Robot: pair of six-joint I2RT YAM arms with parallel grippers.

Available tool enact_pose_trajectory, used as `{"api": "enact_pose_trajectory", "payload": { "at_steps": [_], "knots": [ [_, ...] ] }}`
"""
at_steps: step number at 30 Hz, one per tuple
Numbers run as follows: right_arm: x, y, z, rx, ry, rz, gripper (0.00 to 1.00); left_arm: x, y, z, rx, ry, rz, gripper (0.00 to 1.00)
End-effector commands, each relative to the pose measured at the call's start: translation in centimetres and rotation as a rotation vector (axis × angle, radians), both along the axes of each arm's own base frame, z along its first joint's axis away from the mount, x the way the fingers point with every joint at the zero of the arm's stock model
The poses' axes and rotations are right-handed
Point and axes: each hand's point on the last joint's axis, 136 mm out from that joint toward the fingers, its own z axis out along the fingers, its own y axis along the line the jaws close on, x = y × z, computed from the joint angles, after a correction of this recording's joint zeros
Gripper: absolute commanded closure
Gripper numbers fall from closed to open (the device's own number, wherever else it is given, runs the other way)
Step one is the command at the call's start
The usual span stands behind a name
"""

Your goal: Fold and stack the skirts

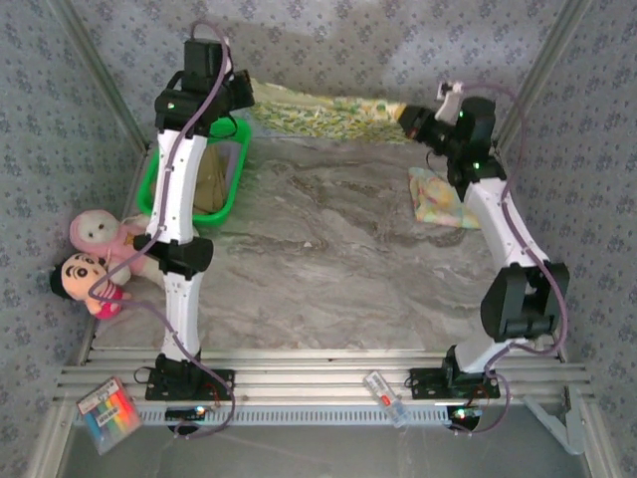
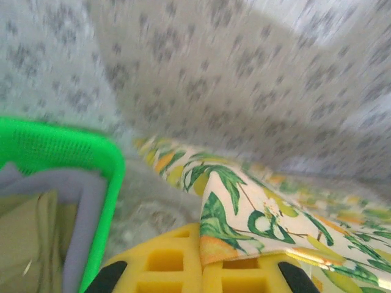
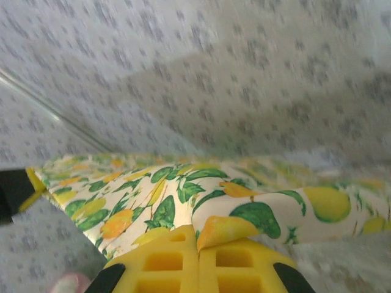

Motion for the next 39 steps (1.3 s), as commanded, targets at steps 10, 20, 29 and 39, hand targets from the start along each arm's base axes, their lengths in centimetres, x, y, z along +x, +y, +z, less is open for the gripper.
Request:
{"api": "enact_pose_trajectory", "payload": {
  "at_steps": [10,20,29,39],
  "knots": [
    [-11.6,-1.7,-23.5,-0.203,0.545,0.039,0.45,-9.5,2.8,-17.7,-0.139,0.309,0.152,0.16],
    [-7.7,-1.8,-20.7,-0.254,0.469,-0.084,0.0,-12.7,-0.7,-21.0,-0.196,0.438,0.02,0.0],
    [-1.5,3.3,-23.9,-0.249,0.515,-0.041,0.0,-4.6,-11.2,-25.5,-0.247,0.519,-0.198,0.0],
    [-0.1,2.0,-30.5,-0.211,0.655,-0.231,0.0,-7.2,-11.1,-35.8,-0.175,0.746,-0.141,0.0]
  ]
}}
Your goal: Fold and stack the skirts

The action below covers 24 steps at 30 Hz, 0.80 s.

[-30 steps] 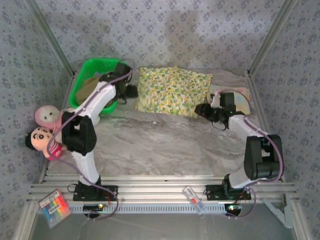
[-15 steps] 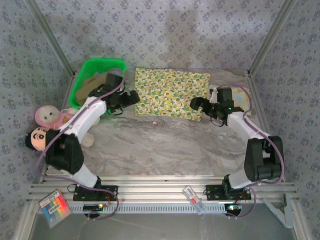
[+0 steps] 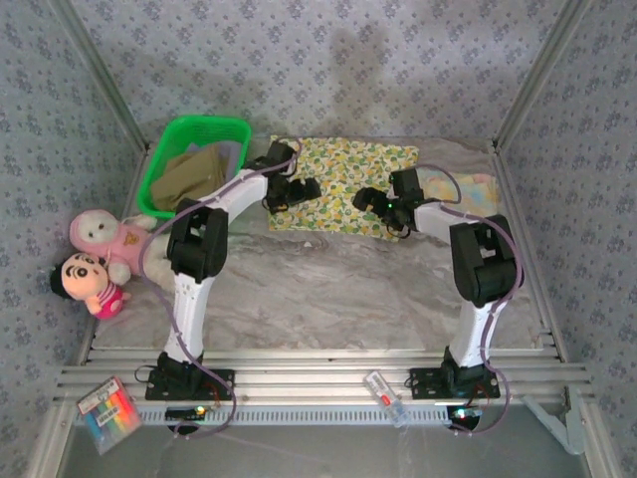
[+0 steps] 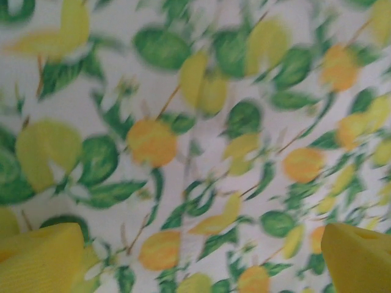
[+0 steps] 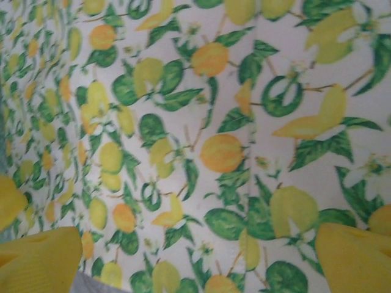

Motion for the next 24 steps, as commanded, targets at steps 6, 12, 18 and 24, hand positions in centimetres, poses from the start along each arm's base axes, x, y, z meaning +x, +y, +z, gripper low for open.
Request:
{"api": "enact_pose_trajectory", "payload": {
  "at_steps": [6,12,18,24],
  "knots": [
    [3.7,-1.4,-2.7,-0.004,0.024,-0.062,0.0,-12.6,-0.1,-4.2,0.003,0.263,-0.098,0.0],
    [8.3,1.1,-2.7,0.029,-0.024,0.023,0.0,-18.2,-8.3,-0.1,-0.076,0.275,-0.384,0.0],
    [10.0,1.1,3.6,0.052,-0.188,0.012,0.0,-19.5,-18.0,6.7,-0.076,0.115,-0.705,0.0],
    [5.4,-0.8,6.3,0.012,-0.221,-0.035,0.0,-12.8,-14.0,11.2,0.08,-0.116,-0.557,0.0]
  ]
}}
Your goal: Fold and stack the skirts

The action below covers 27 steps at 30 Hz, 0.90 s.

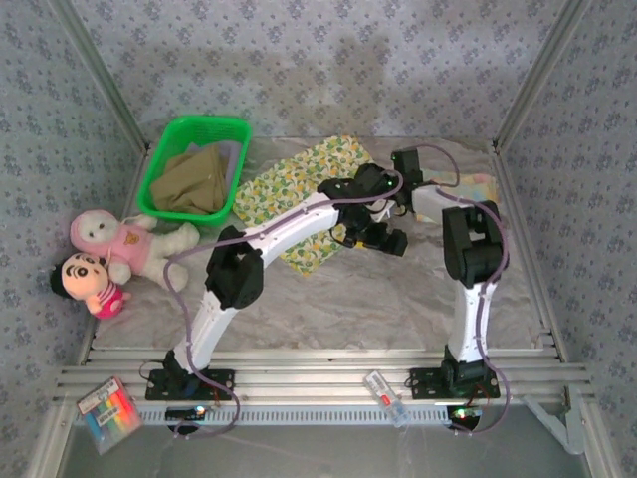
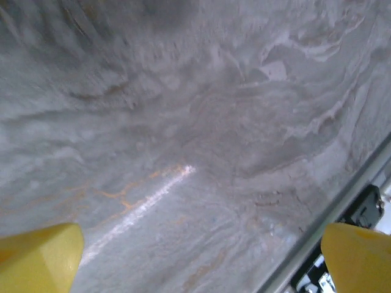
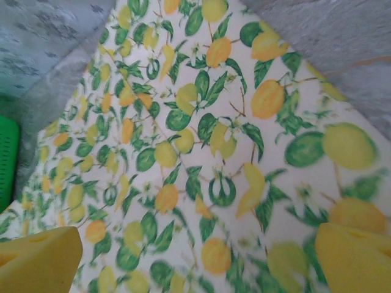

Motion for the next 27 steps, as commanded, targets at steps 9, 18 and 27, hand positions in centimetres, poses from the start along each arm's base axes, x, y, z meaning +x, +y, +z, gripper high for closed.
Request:
{"api": "enact_pose_trajectory", "payload": {
  "at_steps": [9,18,27],
  "knots": [
    [-9.0,6.7,1.5,0.044,-0.049,0.085,0.0,17.1,24.5,1.3,0.044,-0.1,0.733,0.0],
    [-13.7,20.0,-1.4,0.103,0.035,0.484,0.0,20.0,28.2,1.3,0.074,-0.107,0.821,0.0],
    [-18.2,16.3,-7.2,-0.078,0.303,0.57,0.0,19.5,28.0,-0.3,0.079,-0.048,0.816,0.0]
  ]
}}
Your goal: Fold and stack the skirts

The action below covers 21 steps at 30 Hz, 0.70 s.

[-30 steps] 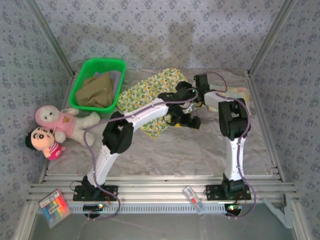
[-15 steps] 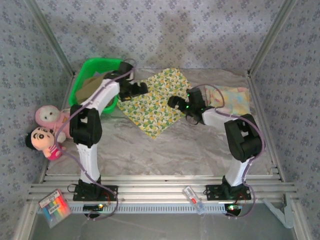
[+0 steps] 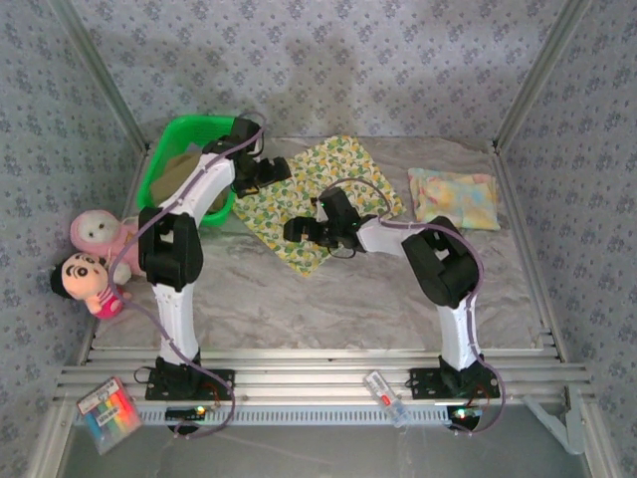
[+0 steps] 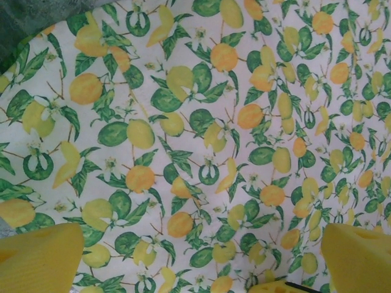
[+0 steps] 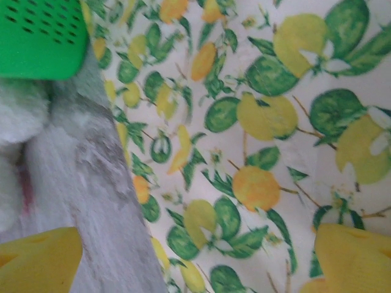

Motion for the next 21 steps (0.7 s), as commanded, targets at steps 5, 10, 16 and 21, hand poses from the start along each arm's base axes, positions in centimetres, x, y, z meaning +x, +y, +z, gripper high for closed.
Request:
{"api": "enact_pose_trajectory", "payload": {
  "at_steps": [5,10,16,21],
  "knots": [
    [-6.6,-11.8,-6.3,-0.263,0.306,0.02,0.0,-0.9,-0.8,-1.8,-0.032,0.063,-0.014,0.0],
    [-3.3,-14.8,-3.3,-0.194,0.22,-0.052,0.0,-2.3,-3.6,-5.4,-0.067,0.151,-0.059,0.0],
    [-3.3,-14.8,-0.3,-0.225,0.04,-0.064,0.0,-5.9,-5.1,-10.3,-0.025,0.267,-0.049,0.0],
    [-5.3,-16.3,1.2,-0.248,-0.112,-0.088,0.0,-10.2,-4.1,-12.7,-0.062,0.335,0.002,0.0]
  ]
}}
